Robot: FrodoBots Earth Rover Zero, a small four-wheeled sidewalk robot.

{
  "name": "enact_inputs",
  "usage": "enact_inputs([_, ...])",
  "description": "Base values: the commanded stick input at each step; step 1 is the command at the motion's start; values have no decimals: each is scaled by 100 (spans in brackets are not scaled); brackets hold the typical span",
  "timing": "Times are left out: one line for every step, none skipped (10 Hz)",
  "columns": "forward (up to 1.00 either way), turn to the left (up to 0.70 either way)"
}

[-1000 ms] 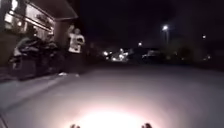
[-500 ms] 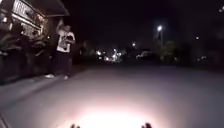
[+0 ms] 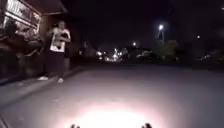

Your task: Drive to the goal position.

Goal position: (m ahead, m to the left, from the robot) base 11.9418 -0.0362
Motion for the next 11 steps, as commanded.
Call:
enact_inputs([70, 0])
enact_inputs([70, 0])
enact_inputs([70, 0])
enact_inputs([70, 0])
enact_inputs([70, 0])
enact_inputs([70, 0])
enact_inputs([70, 0])
enact_inputs([70, 0])
enact_inputs([70, 0])
enact_inputs([70, 0])
enact_inputs([70, 0])
